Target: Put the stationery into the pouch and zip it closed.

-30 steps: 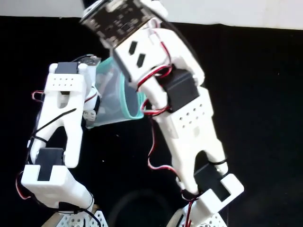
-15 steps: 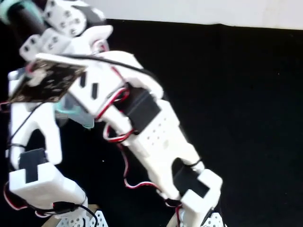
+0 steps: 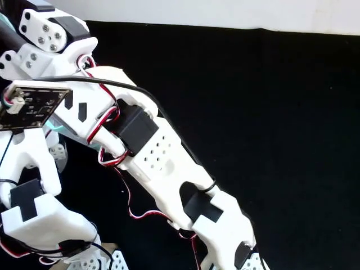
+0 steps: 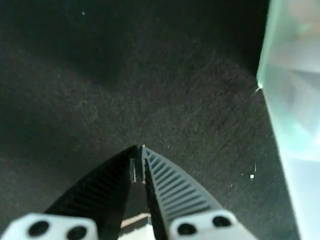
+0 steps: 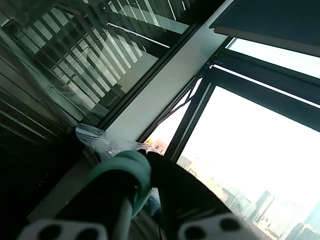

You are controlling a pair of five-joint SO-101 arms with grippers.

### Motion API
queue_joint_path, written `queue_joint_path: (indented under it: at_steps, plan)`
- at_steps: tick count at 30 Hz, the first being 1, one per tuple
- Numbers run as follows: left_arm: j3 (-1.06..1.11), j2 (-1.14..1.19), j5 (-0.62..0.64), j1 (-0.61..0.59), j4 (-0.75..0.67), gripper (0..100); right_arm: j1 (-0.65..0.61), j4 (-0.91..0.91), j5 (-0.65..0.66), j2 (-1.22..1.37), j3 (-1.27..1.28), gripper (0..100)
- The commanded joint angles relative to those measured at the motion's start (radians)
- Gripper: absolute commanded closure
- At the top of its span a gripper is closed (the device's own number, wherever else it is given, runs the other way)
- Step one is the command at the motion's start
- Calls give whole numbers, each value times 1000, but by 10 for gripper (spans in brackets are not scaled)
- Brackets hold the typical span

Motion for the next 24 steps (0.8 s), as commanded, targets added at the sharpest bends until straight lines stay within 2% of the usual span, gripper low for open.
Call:
queue_joint_path:
  at_steps: [1,5,10,16,20,24]
  plan:
    - [1,-12,0,-8,-8,993,-2,-27,9,-8,-45,993]
    - [1,-12,0,-53,-32,993,-25,-24,8,-7,-45,993]
    - [-64,-12,0,-185,-75,993,-84,-22,8,-7,-45,993]
    - [-259,-12,0,-303,-77,993,-134,-12,6,-1,-44,993]
    - [-392,-12,0,-337,-77,989,-122,76,6,27,-53,993]
    - [-575,-12,0,-372,-46,987,-93,87,6,28,-53,993]
